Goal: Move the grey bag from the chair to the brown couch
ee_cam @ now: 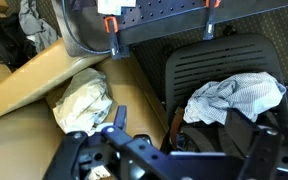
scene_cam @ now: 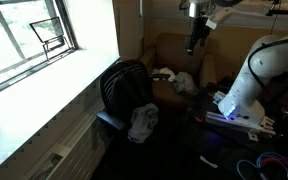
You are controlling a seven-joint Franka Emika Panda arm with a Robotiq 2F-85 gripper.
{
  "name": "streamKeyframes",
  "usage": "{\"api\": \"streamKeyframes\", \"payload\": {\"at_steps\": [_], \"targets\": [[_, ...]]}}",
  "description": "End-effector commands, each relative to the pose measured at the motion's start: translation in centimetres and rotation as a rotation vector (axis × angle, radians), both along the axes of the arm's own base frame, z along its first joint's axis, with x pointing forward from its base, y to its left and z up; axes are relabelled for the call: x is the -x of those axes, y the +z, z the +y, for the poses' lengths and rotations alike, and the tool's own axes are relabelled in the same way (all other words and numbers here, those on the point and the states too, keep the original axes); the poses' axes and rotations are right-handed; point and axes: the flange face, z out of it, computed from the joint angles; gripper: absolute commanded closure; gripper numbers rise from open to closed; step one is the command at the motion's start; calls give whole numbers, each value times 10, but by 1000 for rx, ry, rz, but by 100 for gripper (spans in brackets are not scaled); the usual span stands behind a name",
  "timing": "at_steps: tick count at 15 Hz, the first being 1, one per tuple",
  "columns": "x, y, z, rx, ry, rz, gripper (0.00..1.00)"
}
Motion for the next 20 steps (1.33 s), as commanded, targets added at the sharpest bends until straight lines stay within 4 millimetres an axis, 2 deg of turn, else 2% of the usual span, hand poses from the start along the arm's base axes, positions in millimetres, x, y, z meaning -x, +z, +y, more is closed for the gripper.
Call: {"api": "streamKeyframes", "payload": {"at_steps": [1,2,5,6,12,13,15,18,20], "targets": [[-30,-25,-10,-45,-143,34,0],[-44,-28,1,-92,-114,51,0],[-42,-14,23,-107,-87,71,0],[0,1,0,0,0,0,0],[-3,-1,-1,1,-9,-4,0],[-24,-1,-1,-86,-81,-32,0],[-69,2,21,-197,-115,-58,0],[-118,19,53,-353,-194,-103,0],[-137,22,62,-430,-202,-83,0]]}}
